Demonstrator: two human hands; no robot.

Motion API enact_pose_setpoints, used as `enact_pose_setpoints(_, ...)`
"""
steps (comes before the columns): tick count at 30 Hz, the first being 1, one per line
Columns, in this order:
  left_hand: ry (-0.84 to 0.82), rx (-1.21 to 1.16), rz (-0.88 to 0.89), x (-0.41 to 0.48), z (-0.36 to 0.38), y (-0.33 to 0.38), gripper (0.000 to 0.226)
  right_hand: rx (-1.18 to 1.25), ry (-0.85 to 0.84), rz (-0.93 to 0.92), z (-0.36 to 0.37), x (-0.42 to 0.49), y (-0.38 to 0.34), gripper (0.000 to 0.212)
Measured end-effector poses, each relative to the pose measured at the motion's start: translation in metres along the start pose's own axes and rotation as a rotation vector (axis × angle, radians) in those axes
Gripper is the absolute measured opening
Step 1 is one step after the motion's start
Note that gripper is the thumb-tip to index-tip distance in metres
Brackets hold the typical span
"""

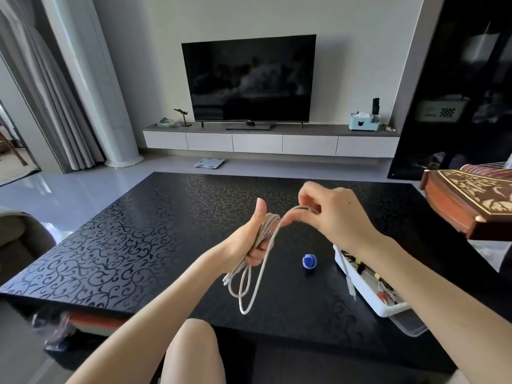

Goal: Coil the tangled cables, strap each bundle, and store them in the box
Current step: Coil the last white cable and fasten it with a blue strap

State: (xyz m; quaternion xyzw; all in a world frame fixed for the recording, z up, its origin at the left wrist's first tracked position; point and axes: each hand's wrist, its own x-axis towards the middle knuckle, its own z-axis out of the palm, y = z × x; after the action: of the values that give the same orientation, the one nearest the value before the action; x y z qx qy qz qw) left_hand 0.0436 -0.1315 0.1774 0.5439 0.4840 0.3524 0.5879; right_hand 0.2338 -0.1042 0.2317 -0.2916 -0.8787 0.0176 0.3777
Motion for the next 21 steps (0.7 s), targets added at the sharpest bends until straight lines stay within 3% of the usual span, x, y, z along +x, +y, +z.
enact_pose_setpoints(2,-0.114,-0.048,-0.009,0.000,0.004,0.000,0.085,0.049,-0.002,0.053,0.006,0.006,0.004,0.043)
enact_pose_setpoints(6,-0.263,-0.086,0.056,-0.004,0.006,-0.002,0.042,0.110,-0.021,0.116,0.015,0.014,0.014,0.022)
enact_pose_setpoints(9,-0.340,-0.269,0.095,-0.008,0.002,-0.002,0.041,0.184,-0.075,0.168,0.016,0.013,0.020,0.015)
enact_pose_setpoints(16,-0.310,-0.322,0.196,-0.003,0.007,-0.016,0.052,0.499,-0.108,0.402,0.027,-0.010,0.022,0.010)
enact_pose_setpoints(21,-0.134,-0.391,0.240,0.001,0.007,-0.018,0.045,0.743,-0.109,0.590,0.040,-0.032,0.017,0.010)
